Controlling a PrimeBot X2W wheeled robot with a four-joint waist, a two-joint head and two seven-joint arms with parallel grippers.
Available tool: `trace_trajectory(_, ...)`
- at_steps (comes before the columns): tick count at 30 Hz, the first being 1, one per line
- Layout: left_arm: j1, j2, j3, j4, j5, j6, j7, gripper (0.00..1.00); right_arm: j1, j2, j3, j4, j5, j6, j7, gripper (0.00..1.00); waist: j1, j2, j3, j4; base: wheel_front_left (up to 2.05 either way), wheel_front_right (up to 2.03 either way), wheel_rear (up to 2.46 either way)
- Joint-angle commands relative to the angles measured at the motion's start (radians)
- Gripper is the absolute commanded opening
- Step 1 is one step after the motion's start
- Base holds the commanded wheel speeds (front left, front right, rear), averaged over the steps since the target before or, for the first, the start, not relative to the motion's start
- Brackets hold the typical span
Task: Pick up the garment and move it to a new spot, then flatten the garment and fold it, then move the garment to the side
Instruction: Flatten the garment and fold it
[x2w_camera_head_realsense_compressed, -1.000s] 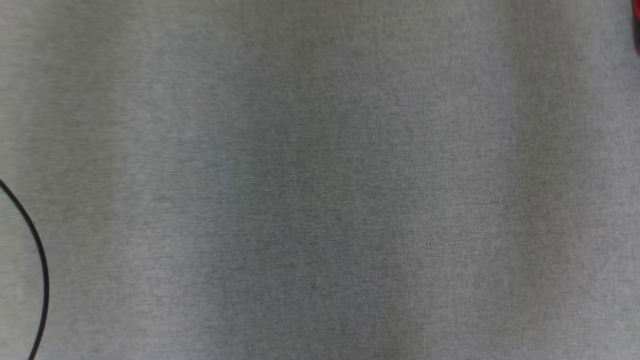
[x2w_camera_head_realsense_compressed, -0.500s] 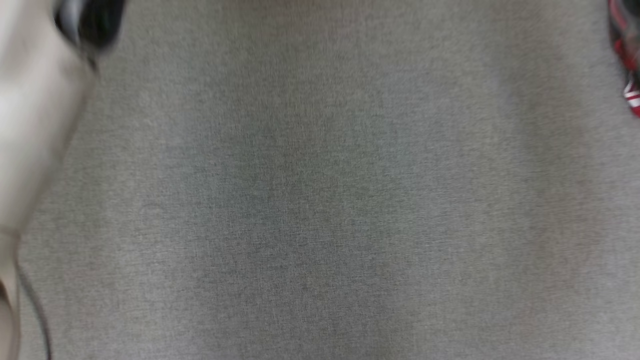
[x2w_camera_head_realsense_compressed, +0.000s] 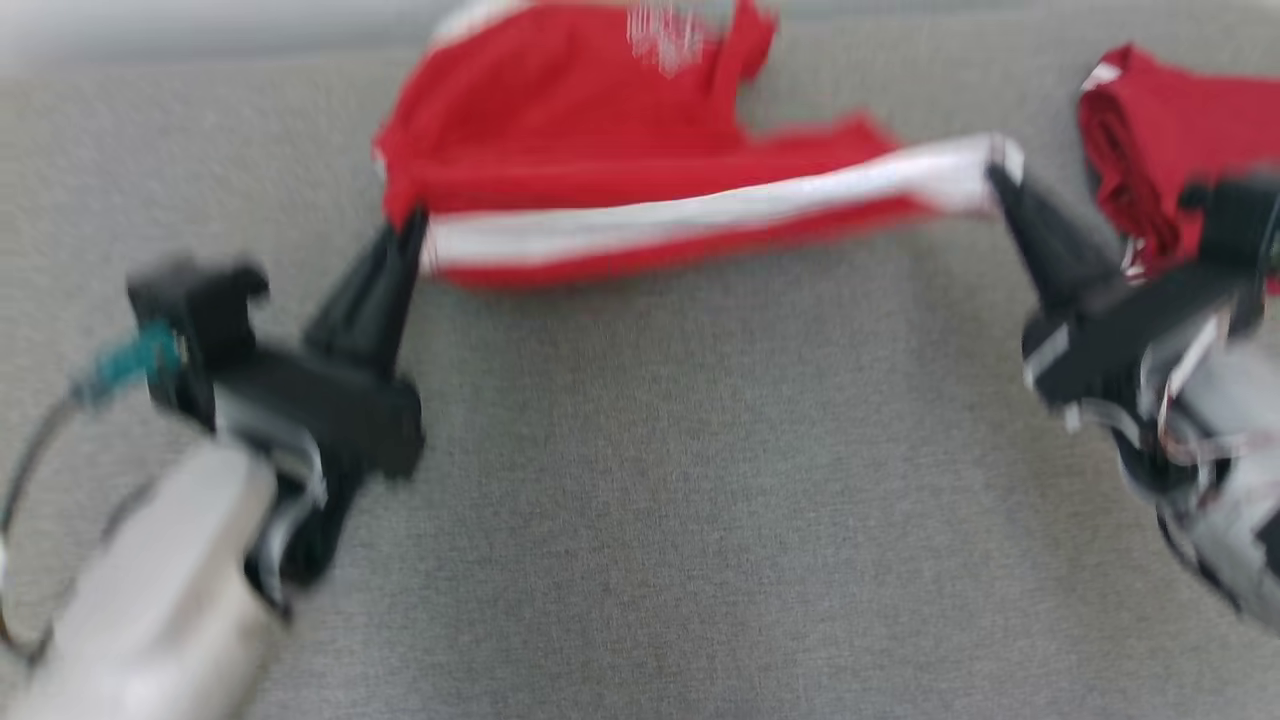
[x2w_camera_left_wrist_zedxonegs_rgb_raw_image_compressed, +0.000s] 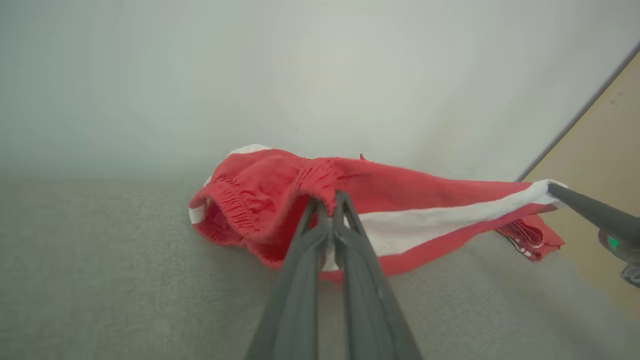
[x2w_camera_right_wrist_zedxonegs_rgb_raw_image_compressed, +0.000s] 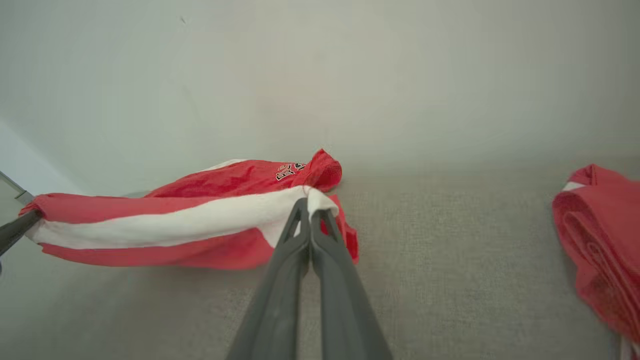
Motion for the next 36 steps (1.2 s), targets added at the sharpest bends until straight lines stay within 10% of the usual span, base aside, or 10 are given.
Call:
trace_trajectory(1, 0.054, 0.002, 0.026, -0.031, 0.025, 0.008, -0.002, 0.0, 0.045, -0.019, 0.005, -0.01, 0.007, -0.002, -0.005, 0.0, 0.0003, 0.0001, -0.097, 0.006, 0.0, 0.0, 0.0)
trace_trajectory(16, 0.709, -0.03, 0.116, -0.294, 0.144, 0.05, -0.002, 0.0, 0.599, -0.157, -0.045, -0.194, 0.06, -0.002, -0.02, 0.0, 0.0003, 0.0001, -0.32, 0.035, 0.0, 0.0, 0.0)
trace_trajectory(36, 0.807, -0.048, 0.083, -0.324, 0.217, 0.05, -0.002, 0.0, 0.977, -0.123, -0.354, -0.353, 0.02, -0.002, 0.002, 0.0, 0.0003, 0.0001, -0.358, 0.09, 0.0, 0.0, 0.0)
